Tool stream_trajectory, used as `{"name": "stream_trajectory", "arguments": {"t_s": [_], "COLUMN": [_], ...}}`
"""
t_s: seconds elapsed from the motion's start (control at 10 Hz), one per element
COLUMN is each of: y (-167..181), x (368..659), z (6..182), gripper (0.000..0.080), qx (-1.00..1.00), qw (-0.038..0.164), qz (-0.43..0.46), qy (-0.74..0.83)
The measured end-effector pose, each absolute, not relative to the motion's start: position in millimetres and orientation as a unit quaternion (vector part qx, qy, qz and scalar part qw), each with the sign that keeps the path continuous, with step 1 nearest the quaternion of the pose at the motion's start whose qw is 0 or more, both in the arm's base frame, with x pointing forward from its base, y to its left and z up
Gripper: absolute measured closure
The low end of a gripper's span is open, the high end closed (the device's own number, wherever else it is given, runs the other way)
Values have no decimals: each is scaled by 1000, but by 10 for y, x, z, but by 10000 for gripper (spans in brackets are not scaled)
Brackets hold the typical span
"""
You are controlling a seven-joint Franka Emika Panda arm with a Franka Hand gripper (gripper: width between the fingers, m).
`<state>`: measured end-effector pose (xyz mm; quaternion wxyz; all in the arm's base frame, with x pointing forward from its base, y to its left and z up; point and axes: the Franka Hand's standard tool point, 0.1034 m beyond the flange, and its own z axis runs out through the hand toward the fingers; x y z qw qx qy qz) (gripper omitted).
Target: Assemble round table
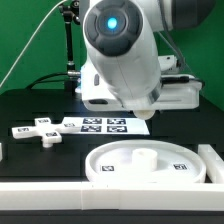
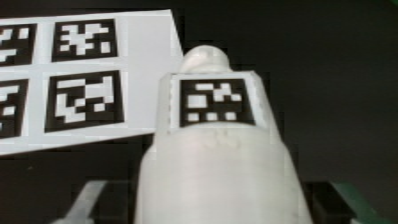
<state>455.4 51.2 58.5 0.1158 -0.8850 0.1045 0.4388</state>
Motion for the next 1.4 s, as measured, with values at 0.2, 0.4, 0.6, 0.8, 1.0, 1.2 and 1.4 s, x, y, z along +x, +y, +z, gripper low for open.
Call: {"name": "stream_trajectory", "arguments": {"t_s": [0.2,0.4,0.6,0.8,1.0,1.2,1.4], "y": [512,511,507,493,493,477,388], "x": [4565,4671,4813,4995,5083,5145,5385], "z": [559,552,864,1058,1043,990,1126], "gripper": [390,390,390,390,390,390,390], "qx": [-887,-912,-933,-944,-964,-982,-993], "qw": [115,110,108,111,103,85,78], "qz": [434,380,328,280,202,119,57], "qy": [105,110,98,134,140,116,61]}}
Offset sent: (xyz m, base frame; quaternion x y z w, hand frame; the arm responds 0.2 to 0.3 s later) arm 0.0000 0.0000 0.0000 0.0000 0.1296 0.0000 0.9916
